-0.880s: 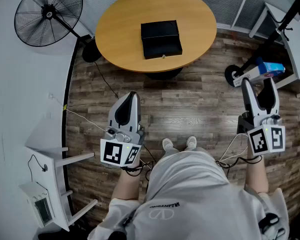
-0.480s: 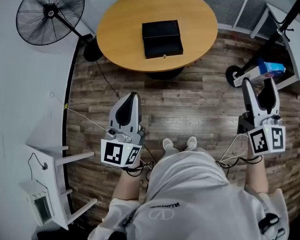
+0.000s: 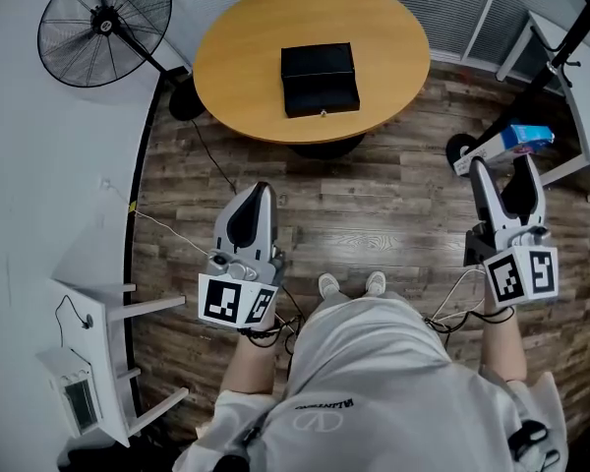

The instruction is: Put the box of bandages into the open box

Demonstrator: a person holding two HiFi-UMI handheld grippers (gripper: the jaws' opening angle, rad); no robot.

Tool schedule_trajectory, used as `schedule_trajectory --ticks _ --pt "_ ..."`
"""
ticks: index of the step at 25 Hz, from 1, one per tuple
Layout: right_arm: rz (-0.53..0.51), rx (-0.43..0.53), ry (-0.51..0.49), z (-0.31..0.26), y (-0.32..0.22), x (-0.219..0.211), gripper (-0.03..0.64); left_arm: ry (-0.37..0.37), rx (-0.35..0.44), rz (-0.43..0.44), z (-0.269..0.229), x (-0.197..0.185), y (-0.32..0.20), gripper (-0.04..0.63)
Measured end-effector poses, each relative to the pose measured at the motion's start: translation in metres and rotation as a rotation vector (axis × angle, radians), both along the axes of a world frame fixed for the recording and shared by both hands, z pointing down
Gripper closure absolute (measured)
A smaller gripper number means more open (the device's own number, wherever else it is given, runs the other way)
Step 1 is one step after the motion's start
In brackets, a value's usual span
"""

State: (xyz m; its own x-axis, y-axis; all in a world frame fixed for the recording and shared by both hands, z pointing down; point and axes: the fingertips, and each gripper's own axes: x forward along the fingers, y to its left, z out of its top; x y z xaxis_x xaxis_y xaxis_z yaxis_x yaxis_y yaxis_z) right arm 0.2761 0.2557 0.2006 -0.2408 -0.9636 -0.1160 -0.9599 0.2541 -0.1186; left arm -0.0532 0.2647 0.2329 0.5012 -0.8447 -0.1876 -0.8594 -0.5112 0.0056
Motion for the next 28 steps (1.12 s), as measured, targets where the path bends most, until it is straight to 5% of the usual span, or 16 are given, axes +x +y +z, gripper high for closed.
schedule_trajectory --ticks 15,28 --pt "-0.113 -0.028 0.008 0.018 -0.026 0.024 0.225 0.010 -0.021 -0.080 0.010 0.038 0.004 0.588" --pt "-0.105 -0.077 0.035 0.044 -0.082 -0.026 0.225 0.028 -0.040 -0.067 0.024 -0.012 -0.051 0.588"
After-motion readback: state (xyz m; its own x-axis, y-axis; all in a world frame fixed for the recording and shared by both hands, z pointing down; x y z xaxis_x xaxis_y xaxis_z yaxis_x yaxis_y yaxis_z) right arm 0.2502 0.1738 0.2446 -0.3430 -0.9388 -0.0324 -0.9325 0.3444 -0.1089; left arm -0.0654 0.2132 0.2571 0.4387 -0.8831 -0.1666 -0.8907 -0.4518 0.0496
